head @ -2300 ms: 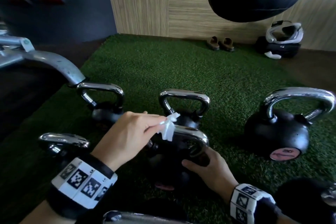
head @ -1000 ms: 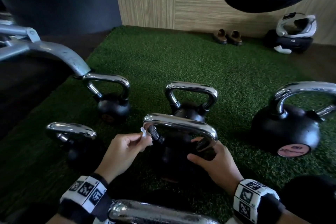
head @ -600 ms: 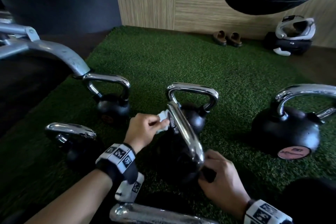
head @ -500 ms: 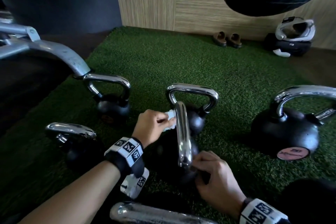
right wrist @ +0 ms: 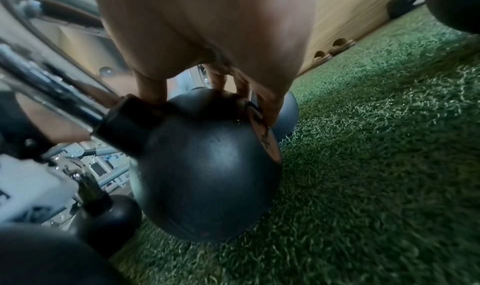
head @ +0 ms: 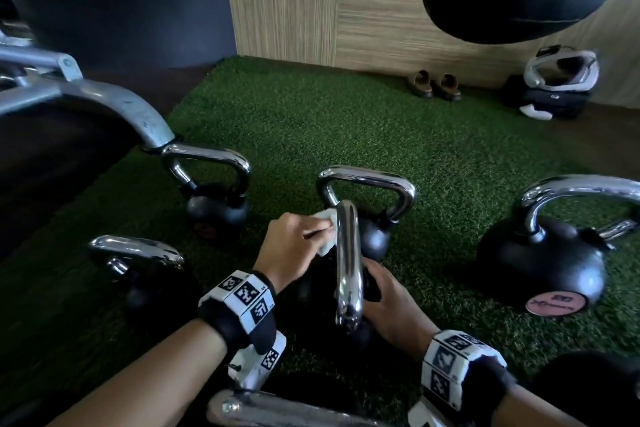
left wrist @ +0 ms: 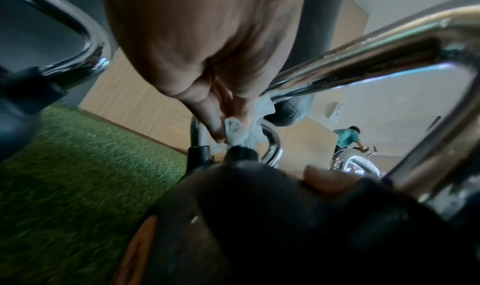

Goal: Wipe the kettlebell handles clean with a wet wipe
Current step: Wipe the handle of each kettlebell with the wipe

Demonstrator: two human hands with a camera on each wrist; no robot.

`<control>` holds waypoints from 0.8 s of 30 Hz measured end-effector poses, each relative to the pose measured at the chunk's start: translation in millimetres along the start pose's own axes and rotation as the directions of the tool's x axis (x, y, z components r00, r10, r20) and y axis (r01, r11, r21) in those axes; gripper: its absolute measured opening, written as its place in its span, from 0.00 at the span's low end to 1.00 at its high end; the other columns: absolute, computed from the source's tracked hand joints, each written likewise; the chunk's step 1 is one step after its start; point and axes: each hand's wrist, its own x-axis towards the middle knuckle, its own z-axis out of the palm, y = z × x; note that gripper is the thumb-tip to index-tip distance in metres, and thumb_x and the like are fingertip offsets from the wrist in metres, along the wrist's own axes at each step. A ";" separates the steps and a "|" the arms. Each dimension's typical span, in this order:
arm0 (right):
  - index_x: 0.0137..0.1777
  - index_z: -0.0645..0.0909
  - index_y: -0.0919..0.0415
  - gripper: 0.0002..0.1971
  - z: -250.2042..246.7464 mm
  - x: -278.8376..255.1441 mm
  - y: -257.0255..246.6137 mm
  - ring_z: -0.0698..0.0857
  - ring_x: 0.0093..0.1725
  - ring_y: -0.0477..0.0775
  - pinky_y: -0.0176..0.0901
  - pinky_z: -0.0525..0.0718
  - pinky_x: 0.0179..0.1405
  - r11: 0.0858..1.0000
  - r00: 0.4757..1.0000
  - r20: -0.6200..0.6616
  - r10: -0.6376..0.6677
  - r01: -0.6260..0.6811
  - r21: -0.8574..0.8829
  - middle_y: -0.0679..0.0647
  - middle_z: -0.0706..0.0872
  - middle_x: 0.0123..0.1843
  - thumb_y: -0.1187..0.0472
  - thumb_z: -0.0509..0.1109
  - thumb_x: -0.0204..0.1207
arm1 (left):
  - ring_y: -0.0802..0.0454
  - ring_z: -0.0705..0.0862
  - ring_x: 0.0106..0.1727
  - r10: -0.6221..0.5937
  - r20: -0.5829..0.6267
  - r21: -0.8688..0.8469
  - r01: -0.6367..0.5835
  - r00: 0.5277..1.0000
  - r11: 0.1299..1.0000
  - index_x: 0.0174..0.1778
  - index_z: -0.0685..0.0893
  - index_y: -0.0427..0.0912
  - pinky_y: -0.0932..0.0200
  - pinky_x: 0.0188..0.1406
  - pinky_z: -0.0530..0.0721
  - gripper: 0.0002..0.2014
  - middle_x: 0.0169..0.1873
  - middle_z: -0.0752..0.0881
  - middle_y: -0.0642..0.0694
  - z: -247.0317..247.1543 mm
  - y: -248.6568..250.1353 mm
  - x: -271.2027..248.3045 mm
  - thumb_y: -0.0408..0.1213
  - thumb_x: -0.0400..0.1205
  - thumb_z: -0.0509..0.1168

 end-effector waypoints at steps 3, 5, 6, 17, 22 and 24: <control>0.83 0.72 0.50 0.50 2.7 -1.9 4.4 0.73 0.79 0.40 0.45 0.70 0.83 1.000 1.000 -0.014 -0.006 0.006 0.000 0.44 0.76 0.80 0.29 0.71 0.59 | 0.71 0.88 0.46 0.074 -0.122 -0.079 -0.084 0.990 0.993 0.54 0.96 0.46 0.63 0.42 0.85 0.07 0.45 0.95 0.59 -0.2 13.1 1.3 0.42 0.83 0.76; 0.84 0.71 0.51 0.46 3.9 -2.6 4.2 0.71 0.80 0.39 0.42 0.69 0.84 1.000 1.000 -0.013 -0.019 0.019 0.008 0.43 0.74 0.81 0.36 0.77 0.66 | 0.73 0.88 0.47 0.056 -0.103 -0.063 -0.063 0.993 0.996 0.54 0.96 0.47 0.65 0.45 0.86 0.07 0.44 0.95 0.60 0.8 10.5 3.3 0.41 0.83 0.75; 0.84 0.70 0.51 0.42 4.3 -2.8 3.8 0.70 0.81 0.38 0.41 0.68 0.83 1.000 1.000 -0.013 -0.020 0.021 0.008 0.43 0.73 0.81 0.41 0.79 0.71 | 0.73 0.88 0.47 0.014 -0.072 -0.068 -0.019 0.997 0.998 0.54 0.96 0.49 0.64 0.49 0.88 0.06 0.44 0.95 0.60 0.4 6.9 6.8 0.40 0.83 0.75; 0.83 0.70 0.52 0.36 5.4 -1.1 7.5 0.69 0.79 0.37 0.31 0.65 0.80 1.000 1.000 -0.023 -0.006 0.006 0.005 0.41 0.72 0.78 0.55 0.80 0.76 | 0.59 0.92 0.44 -0.147 0.188 -0.536 0.227 0.971 0.813 0.53 0.94 0.46 0.61 0.48 0.93 0.10 0.47 0.95 0.50 -26.6 32.7 -4.8 0.33 0.77 0.75; 0.84 0.70 0.53 0.38 4.2 0.3 10.4 0.71 0.80 0.39 0.41 0.68 0.83 1.000 1.000 -0.014 -0.021 0.020 -0.008 0.44 0.73 0.81 0.50 0.80 0.76 | 0.58 0.91 0.38 -0.185 0.259 -0.495 0.295 0.948 0.817 0.57 0.91 0.39 0.65 0.42 0.91 0.11 0.41 0.92 0.42 -35.8 40.1 -2.2 0.28 0.80 0.74; 0.84 0.70 0.52 0.41 4.4 -0.8 10.9 0.71 0.80 0.39 0.43 0.69 0.84 0.999 0.999 -0.013 -0.035 0.035 0.000 0.45 0.73 0.81 0.43 0.80 0.72 | 0.59 0.90 0.35 -0.200 0.317 -0.455 0.334 0.927 0.825 0.50 0.92 0.38 0.66 0.37 0.90 0.06 0.37 0.92 0.43 -38.3 41.7 -6.3 0.26 0.81 0.73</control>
